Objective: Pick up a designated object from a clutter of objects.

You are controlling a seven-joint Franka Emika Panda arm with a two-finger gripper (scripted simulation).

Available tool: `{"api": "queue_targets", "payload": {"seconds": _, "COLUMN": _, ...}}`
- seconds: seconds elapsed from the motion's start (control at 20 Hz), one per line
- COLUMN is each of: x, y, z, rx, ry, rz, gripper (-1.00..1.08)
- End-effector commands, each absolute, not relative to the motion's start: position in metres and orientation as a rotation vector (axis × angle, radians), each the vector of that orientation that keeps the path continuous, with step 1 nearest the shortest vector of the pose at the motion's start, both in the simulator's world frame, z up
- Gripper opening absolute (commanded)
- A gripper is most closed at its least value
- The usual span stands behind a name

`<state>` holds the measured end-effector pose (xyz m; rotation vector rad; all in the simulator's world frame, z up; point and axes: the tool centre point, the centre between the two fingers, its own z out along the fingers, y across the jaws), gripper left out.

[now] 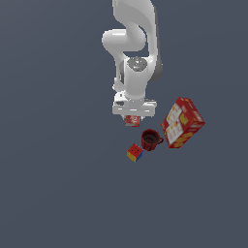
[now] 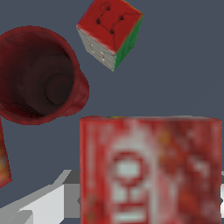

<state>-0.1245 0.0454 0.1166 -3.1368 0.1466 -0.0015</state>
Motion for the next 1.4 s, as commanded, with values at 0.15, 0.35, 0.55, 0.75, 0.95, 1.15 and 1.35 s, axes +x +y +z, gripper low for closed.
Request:
{"api": "queue_targets", "payload": {"seconds": 0.15, "x": -0.118, "y": 0.010, "z": 0.159, "rx": -3.133, "ry": 0.145, "rz": -0.001, "gripper": -1.00}}
{"api": "queue_targets", "payload": {"seconds": 0.35, "x": -0.113, "y": -0.017, "z": 0.192, "rx": -3.132, "ry": 0.145, "rz": -0.001, "gripper": -1.00}}
{"api": "queue_targets", "payload": {"seconds": 0.55, "x": -0.107, "y": -0.046, "z": 0.226, "rx": -3.132, "ry": 0.145, "rz": -0.001, "gripper": -1.00}}
{"api": "queue_targets", "payload": {"seconds": 0.75, "x": -0.101, "y": -0.076, "z": 0.261, "rx": -3.133, "ry": 0.147, "rz": 0.000, "gripper": -1.00}}
{"api": "queue_targets", "payload": {"seconds": 0.95, "x": -0.094, "y": -0.107, "z": 0.297, "rx": -3.134, "ry": 0.148, "rz": 0.000, "gripper": -1.00}}
{"api": "queue_targets", "payload": {"seconds": 1.15, "x": -0.087, "y": -0.136, "z": 0.331, "rx": -3.136, "ry": 0.148, "rz": 0.000, "gripper": -1.00}}
{"api": "queue_targets", "payload": {"seconds": 1.35, "x": -0.081, "y": -0.158, "z": 0.357, "rx": -3.137, "ry": 0.149, "rz": 0.000, "gripper": -1.00}}
